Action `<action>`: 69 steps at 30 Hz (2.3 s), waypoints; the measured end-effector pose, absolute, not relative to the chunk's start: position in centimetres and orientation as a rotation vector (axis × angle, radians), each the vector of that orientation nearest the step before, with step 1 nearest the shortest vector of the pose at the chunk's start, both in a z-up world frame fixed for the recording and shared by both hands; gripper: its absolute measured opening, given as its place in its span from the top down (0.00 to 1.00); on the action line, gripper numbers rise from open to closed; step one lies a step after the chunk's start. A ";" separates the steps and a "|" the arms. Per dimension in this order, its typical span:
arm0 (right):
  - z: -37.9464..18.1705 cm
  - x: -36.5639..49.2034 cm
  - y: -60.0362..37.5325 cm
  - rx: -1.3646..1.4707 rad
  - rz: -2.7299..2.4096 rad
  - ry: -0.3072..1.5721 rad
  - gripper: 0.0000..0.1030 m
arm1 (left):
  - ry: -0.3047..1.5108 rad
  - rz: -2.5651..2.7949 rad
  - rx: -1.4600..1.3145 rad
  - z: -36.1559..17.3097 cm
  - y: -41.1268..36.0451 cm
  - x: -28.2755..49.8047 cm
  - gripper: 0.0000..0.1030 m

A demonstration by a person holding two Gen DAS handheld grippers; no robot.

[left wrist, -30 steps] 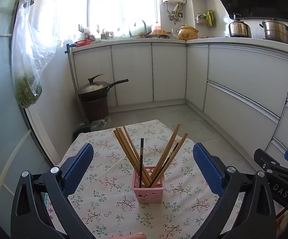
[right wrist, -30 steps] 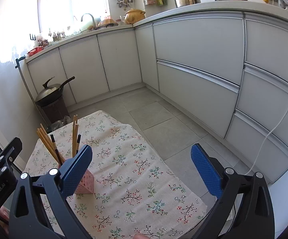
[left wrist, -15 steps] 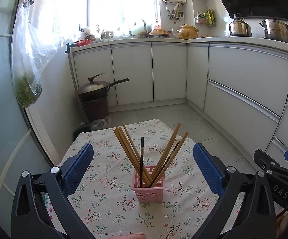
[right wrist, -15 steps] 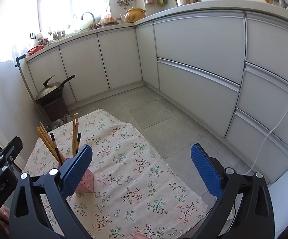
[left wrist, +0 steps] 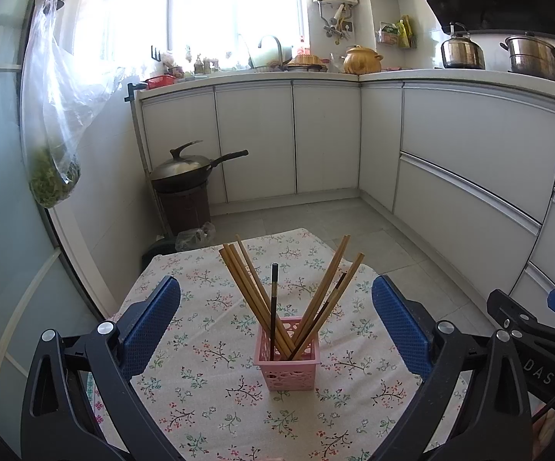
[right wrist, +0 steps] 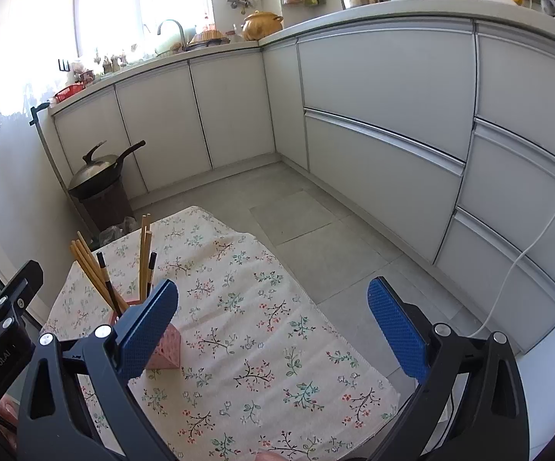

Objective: Organize utensils

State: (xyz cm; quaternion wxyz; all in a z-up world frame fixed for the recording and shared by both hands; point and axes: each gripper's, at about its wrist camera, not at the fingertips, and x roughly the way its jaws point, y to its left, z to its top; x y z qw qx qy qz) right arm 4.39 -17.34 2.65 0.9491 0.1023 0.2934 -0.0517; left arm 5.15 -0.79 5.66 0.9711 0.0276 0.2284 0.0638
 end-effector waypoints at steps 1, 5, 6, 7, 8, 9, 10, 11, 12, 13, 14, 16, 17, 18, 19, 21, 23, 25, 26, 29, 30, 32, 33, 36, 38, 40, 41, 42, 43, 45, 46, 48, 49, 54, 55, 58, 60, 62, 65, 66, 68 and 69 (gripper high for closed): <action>2.6 4.4 -17.3 0.208 -0.105 0.598 0.06 | 0.462 0.130 0.058 5.5 -0.8 5.2 0.07; 2.4 4.5 -17.3 0.205 -0.103 0.606 0.06 | 0.467 0.126 0.066 5.2 -0.8 5.3 0.07; 2.4 4.5 -17.3 0.205 -0.102 0.608 0.06 | 0.468 0.124 0.067 5.2 -0.9 5.3 0.07; 2.4 4.5 -17.3 0.205 -0.103 0.610 0.06 | 0.469 0.121 0.068 5.2 -0.9 5.3 0.07; 2.4 4.6 -17.4 0.205 -0.102 0.611 0.06 | 0.470 0.122 0.072 5.4 -1.0 5.3 0.07; 2.4 4.6 -17.4 0.205 -0.103 0.612 0.06 | 0.471 0.121 0.075 5.3 -1.0 5.3 0.07; 2.4 4.6 -17.4 0.205 -0.103 0.612 0.06 | 0.471 0.119 0.079 5.3 -1.1 5.3 0.07; 2.5 4.7 -17.4 0.205 -0.103 0.613 0.06 | 0.471 0.118 0.083 5.3 -1.1 5.3 0.07; 2.5 4.7 -17.4 0.204 -0.102 0.613 0.06 | 0.469 0.119 0.094 5.2 -1.2 5.2 0.07; 2.5 4.7 -17.4 0.205 -0.102 0.613 0.06 | 0.468 0.119 0.103 5.2 -1.3 5.3 0.07; 2.5 4.7 -17.4 0.205 -0.102 0.613 0.06 | 0.466 0.116 0.109 5.2 -1.5 5.3 0.07; 2.5 4.7 -17.4 0.204 -0.103 0.613 0.06 | 0.463 0.107 0.114 5.1 -1.6 5.2 0.07; 2.5 4.7 -17.5 0.204 -0.104 0.614 0.06 | 0.461 0.102 0.117 5.1 -1.6 5.2 0.07; 2.5 4.7 -17.5 0.204 -0.105 0.614 0.06 | 0.458 0.096 0.118 5.1 -1.6 5.1 0.07; 2.5 4.7 -17.5 0.204 -0.104 0.613 0.06 | 0.455 0.094 0.117 5.2 -1.7 5.1 0.08; 2.4 4.6 -17.5 0.204 -0.105 0.613 0.06 | 0.443 0.093 0.114 5.3 -1.7 5.0 0.09; 2.4 4.7 -17.5 0.205 -0.105 0.613 0.06 | 0.437 0.094 0.116 5.4 -1.7 4.9 0.10; 2.4 4.6 -17.6 0.205 -0.107 0.613 0.06 | 0.438 0.089 0.113 5.3 -1.7 4.9 0.10; 2.4 4.6 -17.6 0.204 -0.107 0.613 0.06 | 0.440 0.085 0.109 5.3 -1.7 5.0 0.10; 2.4 4.6 -17.6 0.204 -0.106 0.611 0.06 | 0.444 0.085 0.087 5.6 -1.6 5.0 0.07; 2.4 4.6 -17.6 0.204 -0.107 0.610 0.06 | 0.448 0.090 0.082 5.7 -1.5 5.0 0.07; 2.4 4.6 -17.6 0.205 -0.107 0.611 0.06 | 0.454 0.094 0.075 5.7 -1.4 5.1 0.07; 2.4 4.5 -17.7 0.208 -0.106 0.611 0.06 | 0.461 0.095 0.072 5.6 -1.3 5.2 0.07; 2.5 4.5 -17.7 0.208 -0.106 0.611 0.06 | 0.471 0.095 0.068 5.6 -1.3 5.3 0.07; 2.5 4.5 -17.7 0.205 -0.105 0.609 0.06 | 0.472 0.094 0.067 5.5 -1.3 5.2 0.07; 2.5 4.5 -17.7 0.205 -0.104 0.611 0.06 | 0.476 0.091 0.068 5.5 -1.4 5.2 0.07; 2.5 4.5 -17.7 0.206 -0.104 0.612 0.06 | 0.477 0.091 0.070 5.5 -1.4 5.2 0.07; 2.5 4.5 -17.7 0.206 -0.104 0.612 0.06 | 0.480 0.091 0.071 5.5 -1.5 5.2 0.07; 2.6 4.5 -17.7 0.206 -0.104 0.612 0.06 | 0.481 0.092 0.069 5.5 -1.4 5.2 0.07; 2.6 4.6 -17.7 0.206 -0.104 0.611 0.06 | 0.484 0.093 0.068 5.5 -1.3 5.2 0.07; 2.6 4.6 -17.7 0.205 -0.105 0.610 0.06 | 0.483 0.095 0.068 5.5 -1.3 5.2 0.07; 2.5 4.6 -17.6 0.206 -0.104 0.612 0.06 | 0.484 0.094 0.065 5.5 -1.3 5.3 0.07; 2.5 4.6 -17.7 0.206 -0.104 0.613 0.06 | 0.484 0.095 0.066 5.5 -1.3 5.3 0.07; 2.5 4.6 -17.7 0.206 -0.104 0.614 0.06 | 0.488 0.096 0.064 5.5 -1.2 5.3 0.07; 2.5 4.6 -17.7 0.205 -0.104 0.613 0.06 | 0.489 0.097 0.064 5.5 -1.2 5.3 0.07; 2.4 4.6 -17.7 0.206 -0.104 0.615 0.06 | 0.491 0.098 0.065 5.5 -1.2 5.3 0.07; 2.4 4.6 -17.7 0.206 -0.105 0.615 0.06 | 0.491 0.098 0.066 5.5 -1.1 5.3 0.07; 2.4 4.7 -17.7 0.206 -0.103 0.616 0.06 | 0.492 0.098 0.065 5.5 -1.1 5.3 0.07; 2.4 4.7 -17.7 0.206 -0.104 0.616 0.06 | 0.492 0.100 0.065 5.4 -1.1 5.3 0.07; 2.4 4.7 -17.6 0.205 -0.104 0.616 0.06 | 0.492 0.101 0.065 5.4 -1.0 5.4 0.07; 2.4 4.7 -17.6 0.206 -0.104 0.616 0.06 | 0.493 0.103 0.065 5.3 -0.9 5.4 0.07; 2.4 4.7 -17.6 0.206 -0.104 0.617 0.06 | 0.494 0.103 0.065 5.3 -0.9 5.4 0.07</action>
